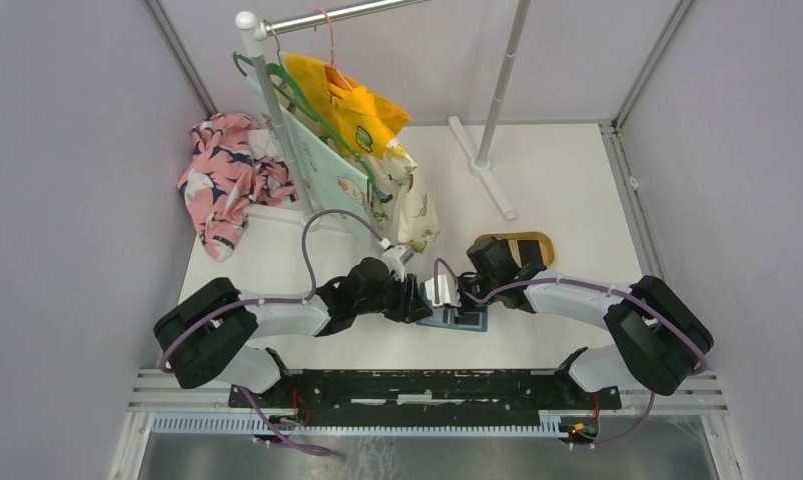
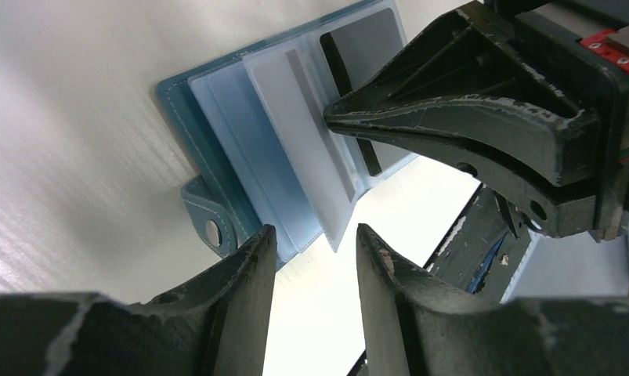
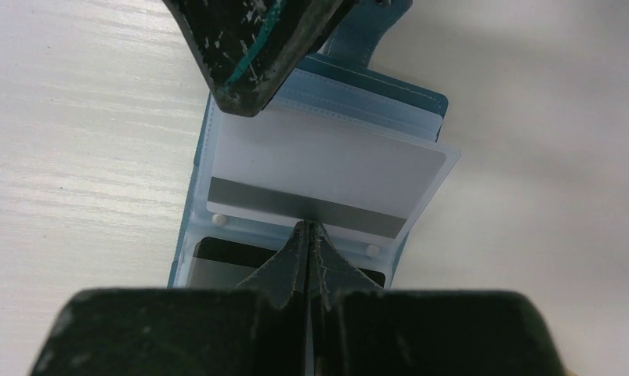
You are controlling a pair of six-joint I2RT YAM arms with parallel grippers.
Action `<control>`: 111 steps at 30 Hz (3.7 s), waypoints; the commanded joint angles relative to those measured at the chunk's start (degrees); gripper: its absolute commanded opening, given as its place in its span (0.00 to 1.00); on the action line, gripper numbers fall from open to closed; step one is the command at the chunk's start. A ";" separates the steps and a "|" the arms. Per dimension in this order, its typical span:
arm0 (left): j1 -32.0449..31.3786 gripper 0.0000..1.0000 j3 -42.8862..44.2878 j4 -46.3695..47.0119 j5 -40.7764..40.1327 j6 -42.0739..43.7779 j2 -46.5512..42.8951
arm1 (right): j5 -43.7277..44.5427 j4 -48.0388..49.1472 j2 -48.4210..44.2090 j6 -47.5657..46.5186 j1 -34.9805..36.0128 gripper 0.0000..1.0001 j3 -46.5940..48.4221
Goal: Put the credit cards into the card holder
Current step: Turn over the card slot in the card holder, then pick up the credit card from the storage box.
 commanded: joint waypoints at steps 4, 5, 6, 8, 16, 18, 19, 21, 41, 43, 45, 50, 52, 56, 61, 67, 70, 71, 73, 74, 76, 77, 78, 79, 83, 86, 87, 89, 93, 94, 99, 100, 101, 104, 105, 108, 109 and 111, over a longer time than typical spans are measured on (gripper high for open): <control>0.33 0.49 1.83 4.50 2.46 -2.71 -0.44 | 1.22 -0.53 1.23 0.51 0.29 0.02 0.89; 0.36 0.49 1.90 4.38 2.29 -2.71 -0.66 | 1.18 -0.56 1.24 0.51 0.26 0.02 0.89; 0.32 0.49 1.95 4.27 2.21 -2.71 -0.81 | 1.22 -0.64 1.24 0.51 0.26 0.02 0.97; 0.32 0.49 2.18 4.23 2.21 -2.71 -0.56 | 1.23 -0.60 1.22 0.52 0.28 0.02 0.98; 0.42 0.48 3.07 5.29 3.41 -2.97 1.54 | 1.35 -0.63 1.31 0.51 0.28 0.02 0.89; 0.42 0.48 3.13 5.28 3.52 -2.93 1.54 | 1.38 -0.66 1.36 0.51 0.28 0.02 0.94; 0.34 0.48 3.21 5.28 3.49 -2.91 1.66 | 1.42 -0.64 1.32 0.51 0.22 0.02 0.97; 0.38 0.48 3.38 5.29 3.69 -2.97 2.17 | 1.42 -0.64 1.41 0.51 0.24 0.02 0.98; 0.33 0.46 3.95 12.18 10.23 -5.17 7.17 | 1.36 -0.95 1.04 1.13 0.19 0.06 1.39; 0.31 0.46 4.05 12.40 10.50 -5.26 7.17 | 1.38 -1.57 0.61 1.05 0.07 0.09 1.77; 0.27 0.46 4.21 12.41 10.63 -5.26 7.13 | 0.94 -2.24 -0.17 0.96 -0.39 0.12 2.10; 0.24 0.46 4.53 12.36 10.70 -5.21 7.29 | -2.65 -3.85 -3.42 0.69 -2.87 0.20 2.30; 0.29 0.46 4.70 12.39 10.83 -5.24 7.57 | -4.02 -4.17 -4.33 0.65 -3.85 0.22 2.12; 0.25 0.47 4.98 13.15 11.55 -5.58 7.87 | -6.81 -6.07 -5.71 -0.15 -5.82 0.23 2.68; -0.29 0.48 5.65 14.11 12.65 -5.61 8.08 | -11.06 -8.08 -8.81 -0.97 -10.34 0.25 3.30; -2.11 0.53 7.55 15.53 13.58 -5.70 10.25 | -15.64 -9.60 -12.52 -0.80 -18.01 0.26 3.92; -3.81 0.56 9.33 15.75 13.30 -5.61 11.90 | -16.80 -10.57 -14.04 -1.00 -21.21 0.26 4.52; -4.53 0.56 10.08 15.75 13.10 -5.53 12.49 | -17.12 -10.84 -14.29 -0.75 -22.43 0.27 4.82; -5.87 0.57 11.93 15.71 12.68 -5.45 13.89 | -18.00 -10.71 -14.79 0.01 -24.51 0.27 5.06; -6.53 0.58 12.71 15.60 12.41 -5.32 14.61 | -18.07 -10.19 -15.06 1.44 -25.33 0.27 5.02; -7.62 0.59 14.09 15.57 12.12 -5.11 15.95 | -18.32 -9.54 -15.53 2.80 -27.09 0.28 5.04; -8.03 0.59 14.51 15.50 11.96 -5.02 16.44 | -18.60 -9.30 -15.77 3.33 -27.88 0.28 4.94; -8.32 0.59 14.77 15.49 11.84 -4.93 16.94 | -18.99 -9.11 -16.05 3.67 -28.71 0.29 4.93; -8.51 0.59 14.78 15.49 11.77 -4.87 17.12 | -19.20 -8.63 -16.27 4.53 -29.29 0.30 4.78; -8.80 0.59 14.19 15.37 10.79 -3.74 16.04 | -19.80 -6.38 -17.63 7.72 -32.31 0.31 4.34; -8.83 0.59 12.89 15.08 9.60 -1.83 13.58 | -20.50 -4.41 -19.02 9.89 -34.74 0.33 3.77; -8.85 0.59 12.29 15.00 9.06 -1.04 12.27 | -20.83 -3.52 -19.51 10.90 -35.58 0.35 3.50; -8.87 0.59 11.11 14.28 7.86 1.30 9.32 | -20.86 -1.78 -20.78 13.53 -37.68 0.44 3.18; -8.86 0.59 8.27 11.44 3.74 6.28 1.38 | -23.89 2.28 -21.59 18.76 -39.82 0.70 1.96; -8.93 0.60 7.56 10.53 2.17 7.60 -1.01 | -25.03 2.23 -21.06 19.63 -41.34 0.77 2.24; -8.96 0.60 3.19 5.99 -6.70 14.36 -13.83 | -29.69 -3.33 -12.88 23.74 -42.05 0.85 8.82; -8.97 0.62 2.51 4.91 -8.29 15.50 -16.16 | -29.18 -3.40 -11.32 25.48 -42.14 0.84 9.81; -8.98 0.66 1.99 4.13 -9.72 16.37 -18.49 | -28.28 -2.80 -10.32 27.29 -42.24 0.83 10.49; -8.93 0.88 0.41 2.66 -14.94 17.60 -23.55 | -25.57 4.23 -7.45 37.60 -42.27 0.81 8.20; -8.86 0.97 -0.04 2.27 -16.30 17.41 -24.11 | -24.50 6.36 -6.51 40.47 -42.29 0.80 7.43; -8.38 1.00 -0.06 0.44 -16.98 16.66 -22.99 | -18.29 7.36 -3.12 45.97 -42.34 0.77 7.23; -8.27 1.00 0.15 0.07 -16.72 16.38 -22.11 | -16.72 7.35 -1.94 47.13 -42.39 0.76 7.70; -8.33 1.00 0.23 0.07 -16.63 15.80 -20.35 | -13.80 7.02 0.17 49.44 -42.34 0.75 8.75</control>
